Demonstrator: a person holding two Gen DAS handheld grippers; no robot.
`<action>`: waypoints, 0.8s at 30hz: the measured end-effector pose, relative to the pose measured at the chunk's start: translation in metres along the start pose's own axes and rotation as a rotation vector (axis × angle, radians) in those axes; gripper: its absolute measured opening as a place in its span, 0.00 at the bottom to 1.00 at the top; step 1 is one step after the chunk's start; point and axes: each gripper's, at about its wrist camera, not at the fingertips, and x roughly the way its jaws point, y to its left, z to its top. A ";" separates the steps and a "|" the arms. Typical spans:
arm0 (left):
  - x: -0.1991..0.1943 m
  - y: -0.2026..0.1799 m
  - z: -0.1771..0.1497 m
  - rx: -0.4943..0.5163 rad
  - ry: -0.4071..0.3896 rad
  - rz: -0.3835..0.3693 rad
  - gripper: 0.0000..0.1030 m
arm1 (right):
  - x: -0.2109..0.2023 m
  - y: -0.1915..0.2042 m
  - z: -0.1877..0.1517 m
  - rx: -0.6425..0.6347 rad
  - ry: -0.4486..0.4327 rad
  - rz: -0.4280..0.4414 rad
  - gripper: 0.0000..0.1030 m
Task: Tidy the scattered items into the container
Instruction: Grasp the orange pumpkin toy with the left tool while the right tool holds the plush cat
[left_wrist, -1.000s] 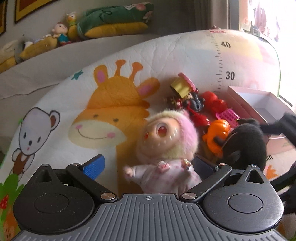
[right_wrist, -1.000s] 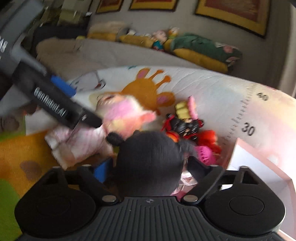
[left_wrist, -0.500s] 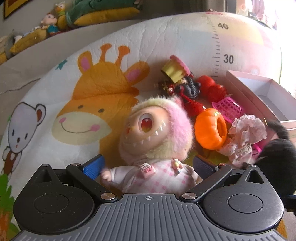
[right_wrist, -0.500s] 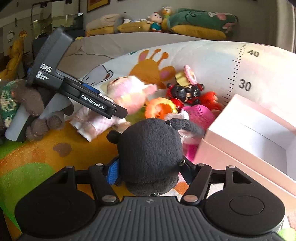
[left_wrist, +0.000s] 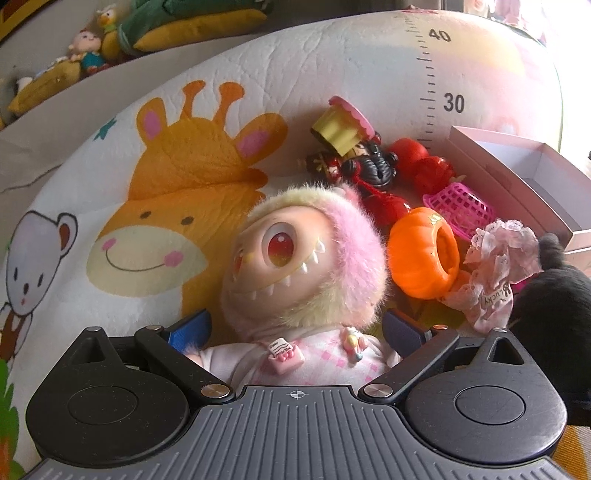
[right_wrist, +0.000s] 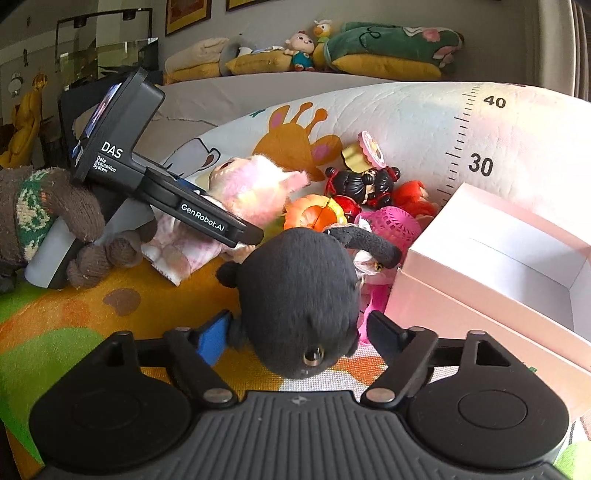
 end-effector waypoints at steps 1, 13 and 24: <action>0.000 0.000 0.000 0.000 -0.001 0.001 0.98 | 0.001 0.000 0.000 0.002 -0.004 0.000 0.80; -0.014 -0.001 -0.001 0.001 -0.034 -0.050 0.78 | 0.011 0.010 0.006 -0.033 -0.032 -0.006 0.66; 0.000 -0.009 0.000 0.021 -0.017 -0.050 0.90 | 0.022 0.008 0.011 -0.019 -0.025 -0.011 0.69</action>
